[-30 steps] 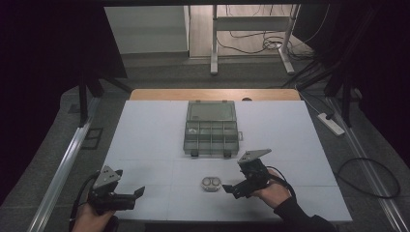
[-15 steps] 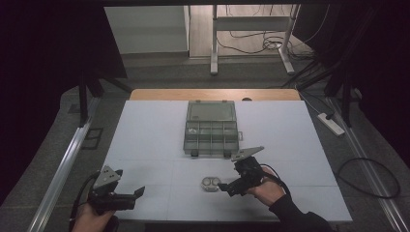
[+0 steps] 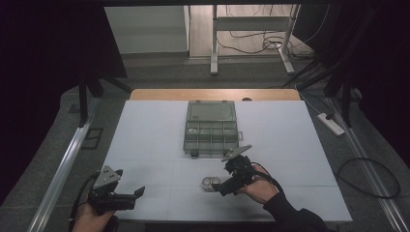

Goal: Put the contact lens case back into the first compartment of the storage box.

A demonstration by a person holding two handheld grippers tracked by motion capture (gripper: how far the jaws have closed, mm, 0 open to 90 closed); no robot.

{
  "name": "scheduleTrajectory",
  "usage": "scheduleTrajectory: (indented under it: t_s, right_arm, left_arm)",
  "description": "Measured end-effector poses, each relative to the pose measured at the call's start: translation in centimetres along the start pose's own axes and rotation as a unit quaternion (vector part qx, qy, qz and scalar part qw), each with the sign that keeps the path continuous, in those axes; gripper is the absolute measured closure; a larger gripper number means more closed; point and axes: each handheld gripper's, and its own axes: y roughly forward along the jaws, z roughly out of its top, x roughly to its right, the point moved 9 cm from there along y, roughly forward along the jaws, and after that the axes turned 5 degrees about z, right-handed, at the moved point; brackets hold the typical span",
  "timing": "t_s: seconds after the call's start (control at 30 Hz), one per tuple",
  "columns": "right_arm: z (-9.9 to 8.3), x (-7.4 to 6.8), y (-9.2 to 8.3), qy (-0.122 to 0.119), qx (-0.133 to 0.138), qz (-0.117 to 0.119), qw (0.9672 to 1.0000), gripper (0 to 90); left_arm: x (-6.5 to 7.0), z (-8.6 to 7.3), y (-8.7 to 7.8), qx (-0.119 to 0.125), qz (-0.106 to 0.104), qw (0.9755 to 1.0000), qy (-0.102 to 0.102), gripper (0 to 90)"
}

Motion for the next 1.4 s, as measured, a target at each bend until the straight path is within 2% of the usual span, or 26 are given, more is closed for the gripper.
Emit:
scheduleTrajectory:
  t_s: [0.1,0.47,0.9,1.13,1.3,1.33,1.4]
  right_arm:
    - [0.3,-0.1,0.5,0.001,-0.008,0.002,1.0000,0.0]
    - [0.7,-0.2,2.3,-0.017,-0.035,-0.001,0.9992,0.0]
    - [-0.1,0.0,4.7,-0.039,-0.088,-0.001,0.9954,0.0]
    - [-0.4,0.1,5.5,-0.049,-0.104,-0.004,0.9934,0.0]
    - [-0.7,0.3,6.0,-0.076,-0.115,-0.017,0.9904,0.0]
    - [-0.8,0.3,5.9,-0.086,-0.117,-0.021,0.9892,0.9]
    - [-0.7,0.3,5.8,-0.096,-0.113,-0.021,0.9887,6.1]
  left_arm:
    - [0.0,0.0,0.0,0.000,0.000,1.0000,-0.001,3.9]
    - [0.0,0.0,0.0,0.002,0.000,1.0000,0.000,3.9]
    - [0.0,0.0,0.0,0.002,-0.001,1.0000,0.001,3.9]
    - [0.0,0.0,0.0,0.003,-0.001,1.0000,0.002,3.9]
    - [0.0,0.1,0.0,0.003,-0.001,1.0000,0.002,3.9]
    - [0.0,0.1,0.0,0.004,-0.001,1.0000,0.002,3.9]
    - [0.0,0.1,0.0,0.004,-0.001,1.0000,0.003,3.9]
